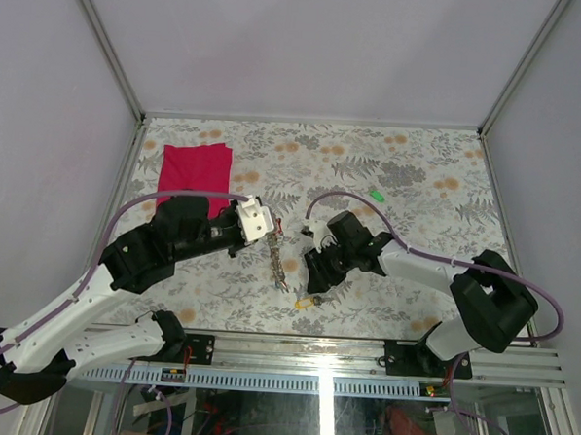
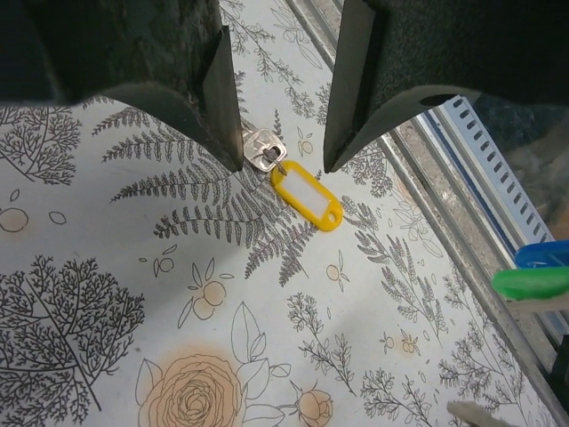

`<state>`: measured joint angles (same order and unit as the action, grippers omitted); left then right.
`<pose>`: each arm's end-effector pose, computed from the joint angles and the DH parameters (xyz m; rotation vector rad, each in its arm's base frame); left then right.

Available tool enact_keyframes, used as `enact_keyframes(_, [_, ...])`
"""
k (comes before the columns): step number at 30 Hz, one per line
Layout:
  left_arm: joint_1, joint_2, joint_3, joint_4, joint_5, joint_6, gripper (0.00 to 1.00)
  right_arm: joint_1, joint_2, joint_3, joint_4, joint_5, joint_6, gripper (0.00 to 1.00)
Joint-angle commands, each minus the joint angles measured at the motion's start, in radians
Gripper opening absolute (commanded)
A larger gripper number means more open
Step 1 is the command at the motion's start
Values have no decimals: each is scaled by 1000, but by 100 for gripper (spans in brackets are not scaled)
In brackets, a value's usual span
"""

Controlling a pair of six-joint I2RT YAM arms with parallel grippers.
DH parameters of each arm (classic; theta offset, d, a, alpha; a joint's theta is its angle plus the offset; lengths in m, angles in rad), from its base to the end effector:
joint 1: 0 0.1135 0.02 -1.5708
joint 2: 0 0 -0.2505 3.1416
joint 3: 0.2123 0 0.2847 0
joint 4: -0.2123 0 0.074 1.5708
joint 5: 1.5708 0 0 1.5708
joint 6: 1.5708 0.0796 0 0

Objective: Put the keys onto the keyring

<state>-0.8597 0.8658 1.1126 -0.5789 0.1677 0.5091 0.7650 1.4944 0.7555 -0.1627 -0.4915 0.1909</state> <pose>0.1577 -0.2034 0.3807 1.2992 1.4107 -0.3965 0.2167 0.2601 0.1071 -0.9510 2.4228 0.9921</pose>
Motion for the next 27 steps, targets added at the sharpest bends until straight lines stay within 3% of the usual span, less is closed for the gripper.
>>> enact_keyframes(1, [10,-5,1,107,6,-6,0,-8,44,56,-44,-70,-103,47])
enact_keyframes(13, [14,-7,-2,113,9,-7,0,-7,126,74,-92,-104,-157,47])
enact_keyframes(27, [15,-6,-3,113,6,-7,0,-7,156,77,-76,-124,-160,36])
